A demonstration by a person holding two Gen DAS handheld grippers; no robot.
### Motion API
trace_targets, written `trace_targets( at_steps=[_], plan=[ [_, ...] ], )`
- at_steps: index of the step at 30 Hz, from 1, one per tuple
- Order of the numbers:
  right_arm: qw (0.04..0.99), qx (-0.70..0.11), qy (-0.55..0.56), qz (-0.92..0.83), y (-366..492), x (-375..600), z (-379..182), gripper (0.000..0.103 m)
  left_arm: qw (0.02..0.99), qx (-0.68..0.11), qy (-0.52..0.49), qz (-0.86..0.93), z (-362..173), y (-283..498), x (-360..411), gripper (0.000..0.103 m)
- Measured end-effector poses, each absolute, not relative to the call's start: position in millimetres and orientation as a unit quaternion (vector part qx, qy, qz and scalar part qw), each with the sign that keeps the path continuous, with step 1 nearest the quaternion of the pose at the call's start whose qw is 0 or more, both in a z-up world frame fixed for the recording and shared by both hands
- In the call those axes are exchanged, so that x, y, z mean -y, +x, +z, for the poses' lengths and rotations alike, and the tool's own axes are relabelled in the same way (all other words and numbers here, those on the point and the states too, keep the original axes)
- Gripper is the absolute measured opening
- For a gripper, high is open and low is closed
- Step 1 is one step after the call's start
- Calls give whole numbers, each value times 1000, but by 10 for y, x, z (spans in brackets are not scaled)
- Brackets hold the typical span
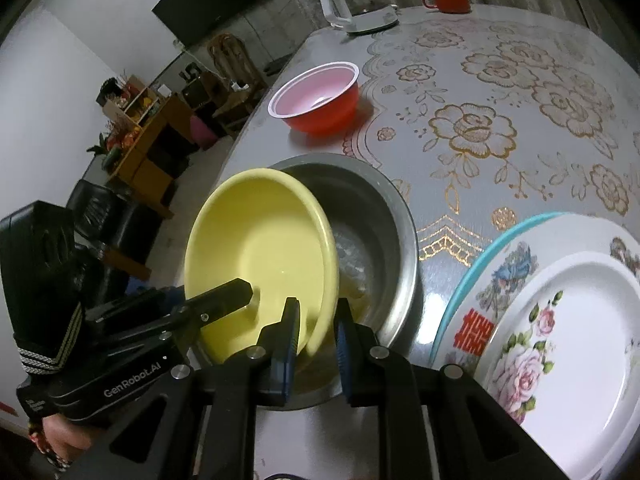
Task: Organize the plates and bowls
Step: 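Lower the yellow bowl into the steel bowl with both grippers, then open both grippers to release the yellow bowl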
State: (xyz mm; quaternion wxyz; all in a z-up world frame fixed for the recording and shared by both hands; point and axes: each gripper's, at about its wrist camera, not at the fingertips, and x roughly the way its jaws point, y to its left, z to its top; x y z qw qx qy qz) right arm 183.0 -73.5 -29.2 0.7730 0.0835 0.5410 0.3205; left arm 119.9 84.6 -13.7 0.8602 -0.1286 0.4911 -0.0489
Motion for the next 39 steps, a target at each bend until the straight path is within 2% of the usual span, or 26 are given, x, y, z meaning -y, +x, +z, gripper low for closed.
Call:
trace_targets(
  at_steps=[8, 16, 18, 20, 30, 35, 39],
  plan=[
    [777, -548, 53, 305, 1941, 628, -324, 16, 862, -493, -117, -34, -160, 1298, -882, 30],
    [782, -549, 33, 294, 1986, 546, -344, 18, 868, -490, -82, -27, -174, 1362, -823, 30],
    [781, -553, 33, 287, 1993, 547, -339, 19, 868, -490, -81, -24, -175, 1372, -825, 30],
    [783, -552, 30, 286, 1978, 527, -318, 26, 868, -489, -79, -21, -176, 1381, -823, 33],
    [792, -544, 25, 275, 1957, 526, -262, 28, 868, -489, -81, -21, -173, 1383, -815, 36],
    [795, -539, 27, 277, 1939, 554, -239, 28, 868, -489, -81, -26, -166, 1385, -783, 44],
    [808, -525, 26, 266, 1899, 603, -165, 32, 868, -489, -81, -27, -164, 1377, -763, 46]
  ],
)
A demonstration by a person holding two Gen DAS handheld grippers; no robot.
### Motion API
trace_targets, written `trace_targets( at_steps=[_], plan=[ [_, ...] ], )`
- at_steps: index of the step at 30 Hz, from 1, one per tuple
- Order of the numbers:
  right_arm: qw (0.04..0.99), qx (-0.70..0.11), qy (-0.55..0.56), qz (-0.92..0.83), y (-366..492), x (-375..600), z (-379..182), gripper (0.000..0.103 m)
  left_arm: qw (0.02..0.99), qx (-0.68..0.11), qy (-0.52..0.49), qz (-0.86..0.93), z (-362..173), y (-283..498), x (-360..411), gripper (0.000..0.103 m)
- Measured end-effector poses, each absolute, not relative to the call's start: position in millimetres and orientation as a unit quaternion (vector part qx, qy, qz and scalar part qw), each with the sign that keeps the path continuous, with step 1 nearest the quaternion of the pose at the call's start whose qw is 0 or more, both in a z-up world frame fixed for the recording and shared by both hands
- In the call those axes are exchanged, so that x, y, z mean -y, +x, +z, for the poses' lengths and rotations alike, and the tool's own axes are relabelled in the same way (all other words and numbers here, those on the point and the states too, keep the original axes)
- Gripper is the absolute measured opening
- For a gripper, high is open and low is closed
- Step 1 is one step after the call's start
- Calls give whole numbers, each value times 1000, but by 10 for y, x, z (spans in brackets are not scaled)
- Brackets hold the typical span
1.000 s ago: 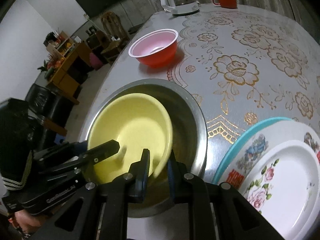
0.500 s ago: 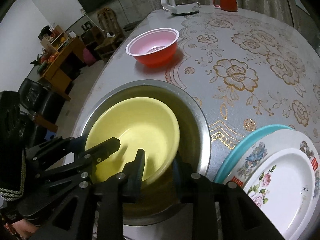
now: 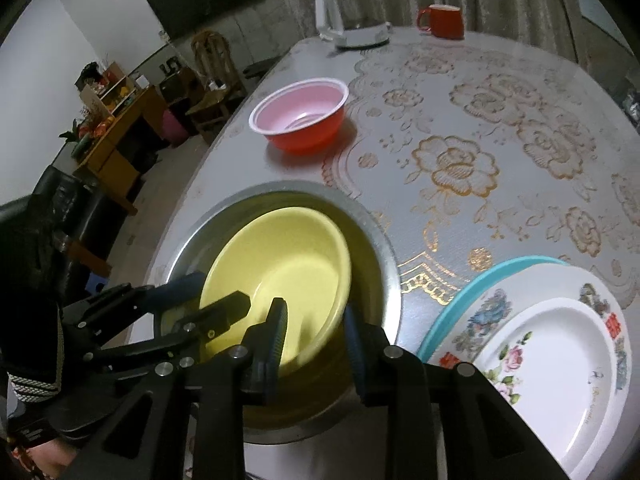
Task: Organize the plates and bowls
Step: 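Open both grippers to release the yellow bowl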
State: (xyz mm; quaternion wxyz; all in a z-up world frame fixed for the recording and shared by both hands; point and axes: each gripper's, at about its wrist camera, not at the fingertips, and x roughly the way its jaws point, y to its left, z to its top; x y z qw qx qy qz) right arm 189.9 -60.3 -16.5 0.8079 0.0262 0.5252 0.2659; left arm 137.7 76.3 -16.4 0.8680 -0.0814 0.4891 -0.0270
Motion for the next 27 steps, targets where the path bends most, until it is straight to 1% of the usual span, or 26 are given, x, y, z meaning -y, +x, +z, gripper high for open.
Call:
trace_targets(
  at_steps=[4, 10, 12, 13, 14, 15, 22, 27],
  plan=[
    [808, -522, 31, 272, 1885, 636, -143, 32, 868, -489, -86, -27, -155, 1364, -771, 46],
    [805, -523, 3, 280, 1900, 530, -180, 32, 868, -487, -91, -25, -121, 1353, -791, 48],
    [803, -522, 18, 286, 1908, 560, -150, 32, 869, -485, -96, -27, -95, 1343, -801, 50],
    [804, -521, 25, 285, 1911, 589, -131, 32, 870, -484, -94, -27, -78, 1339, -795, 55],
    [804, -520, 29, 286, 1913, 605, -119, 32, 871, -482, -91, -25, -66, 1335, -789, 63],
    [806, -517, 32, 287, 1914, 628, -99, 32, 873, -479, -88, -21, -51, 1332, -788, 66],
    [809, -514, 59, 279, 1948, 764, -59, 32, 872, -478, -105, -23, -15, 1340, -836, 69],
    [809, -514, 69, 276, 1984, 802, -55, 32, 868, -481, -117, -33, 8, 1338, -826, 79]
  ],
)
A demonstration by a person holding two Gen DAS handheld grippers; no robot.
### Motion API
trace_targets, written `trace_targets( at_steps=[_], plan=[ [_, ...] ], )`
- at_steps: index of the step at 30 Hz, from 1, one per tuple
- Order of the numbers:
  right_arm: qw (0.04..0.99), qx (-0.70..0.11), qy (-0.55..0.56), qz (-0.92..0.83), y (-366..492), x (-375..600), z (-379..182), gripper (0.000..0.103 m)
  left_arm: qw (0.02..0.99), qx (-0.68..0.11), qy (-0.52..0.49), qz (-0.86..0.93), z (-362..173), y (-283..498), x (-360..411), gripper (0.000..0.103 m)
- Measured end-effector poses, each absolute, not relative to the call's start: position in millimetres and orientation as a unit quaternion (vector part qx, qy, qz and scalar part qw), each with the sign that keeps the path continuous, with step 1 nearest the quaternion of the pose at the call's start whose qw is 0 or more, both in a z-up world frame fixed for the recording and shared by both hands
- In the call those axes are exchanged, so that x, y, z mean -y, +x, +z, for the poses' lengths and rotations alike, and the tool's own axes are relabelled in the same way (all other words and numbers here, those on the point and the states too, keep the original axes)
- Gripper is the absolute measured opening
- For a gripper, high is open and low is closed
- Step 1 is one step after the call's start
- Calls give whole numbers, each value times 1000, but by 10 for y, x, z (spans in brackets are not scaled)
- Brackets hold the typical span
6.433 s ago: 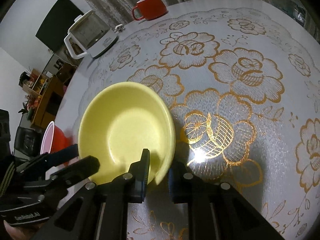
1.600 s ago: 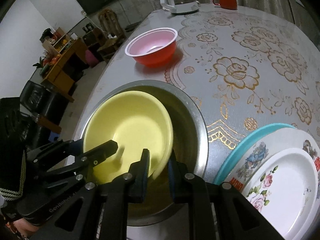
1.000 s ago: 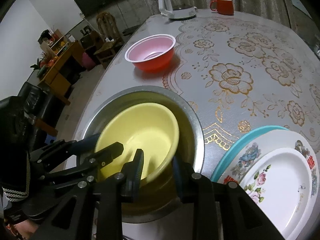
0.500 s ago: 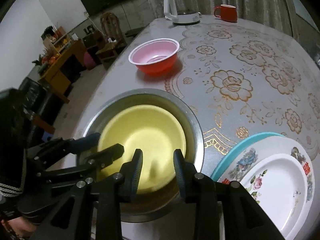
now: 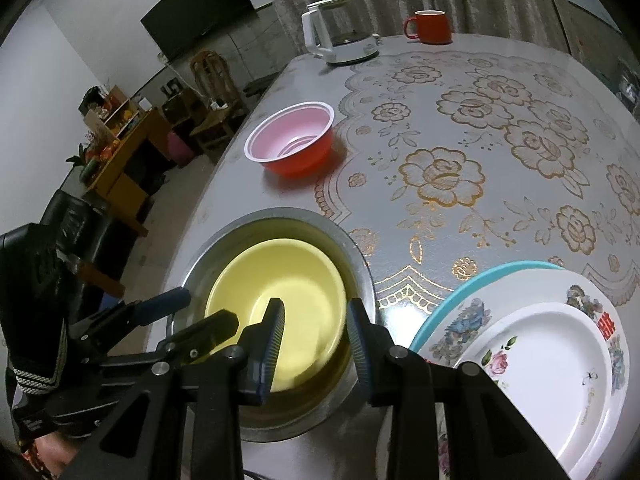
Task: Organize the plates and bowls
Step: 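Open both grippers to release the yellow bowl, then move both grippers to the pink-and-red plastic bowl rim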
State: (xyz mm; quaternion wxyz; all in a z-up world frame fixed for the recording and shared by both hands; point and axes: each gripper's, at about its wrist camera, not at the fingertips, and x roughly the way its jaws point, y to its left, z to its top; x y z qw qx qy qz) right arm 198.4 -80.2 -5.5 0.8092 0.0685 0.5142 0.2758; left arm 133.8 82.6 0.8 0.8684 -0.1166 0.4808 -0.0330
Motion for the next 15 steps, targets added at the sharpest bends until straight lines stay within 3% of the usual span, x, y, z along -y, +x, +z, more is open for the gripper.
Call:
trace_targets(
  at_steps=[15],
  plan=[
    [812, -522, 53, 257, 2360, 851, -40, 32, 866, -472, -165, -33, 203, 1542, -1145, 89]
  ],
)
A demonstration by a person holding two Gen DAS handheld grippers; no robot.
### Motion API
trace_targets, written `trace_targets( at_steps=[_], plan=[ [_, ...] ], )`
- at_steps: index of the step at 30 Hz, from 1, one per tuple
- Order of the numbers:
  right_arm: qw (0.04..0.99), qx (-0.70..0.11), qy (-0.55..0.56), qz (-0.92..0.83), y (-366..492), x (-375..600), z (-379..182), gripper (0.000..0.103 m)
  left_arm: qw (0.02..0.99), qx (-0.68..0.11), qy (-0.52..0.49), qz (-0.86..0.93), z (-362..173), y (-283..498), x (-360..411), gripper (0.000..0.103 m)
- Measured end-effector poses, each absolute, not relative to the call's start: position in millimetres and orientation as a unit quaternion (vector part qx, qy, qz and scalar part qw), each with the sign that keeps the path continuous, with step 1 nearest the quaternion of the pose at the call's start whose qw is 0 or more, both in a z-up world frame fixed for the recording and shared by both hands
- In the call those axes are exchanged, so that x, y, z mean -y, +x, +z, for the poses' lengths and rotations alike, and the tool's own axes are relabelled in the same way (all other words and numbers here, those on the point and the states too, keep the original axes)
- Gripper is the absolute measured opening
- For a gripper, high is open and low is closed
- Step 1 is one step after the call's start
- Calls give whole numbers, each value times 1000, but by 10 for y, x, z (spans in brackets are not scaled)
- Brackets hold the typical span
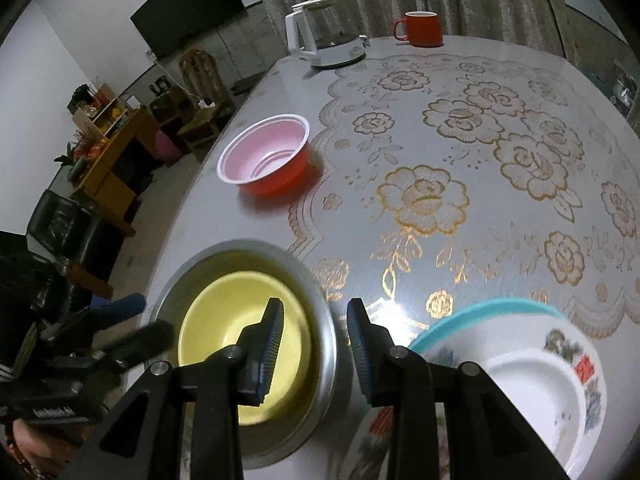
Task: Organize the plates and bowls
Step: 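Move both grippers to the pink-and-red plastic bowl rim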
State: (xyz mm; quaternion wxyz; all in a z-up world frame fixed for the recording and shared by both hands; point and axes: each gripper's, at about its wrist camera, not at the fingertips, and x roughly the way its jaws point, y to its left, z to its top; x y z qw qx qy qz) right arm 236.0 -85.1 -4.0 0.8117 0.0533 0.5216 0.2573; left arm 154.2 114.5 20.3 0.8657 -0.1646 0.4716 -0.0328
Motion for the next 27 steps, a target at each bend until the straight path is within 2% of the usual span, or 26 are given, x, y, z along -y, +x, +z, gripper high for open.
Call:
trace_targets(
  at_steps=[11, 22, 27],
  plan=[
    [809, -519, 83, 265, 2963, 792, -28, 32, 859, -462, -222, 8, 177, 2082, -1650, 89],
    [794, -533, 96, 276, 3527, 451, -119, 32, 854, -461, -241, 10, 97, 2550, -1789, 89],
    [788, -536, 117, 279, 3758, 309, -216, 32, 855, -460, -238, 3, 28, 2761, -1773, 81]
  ],
)
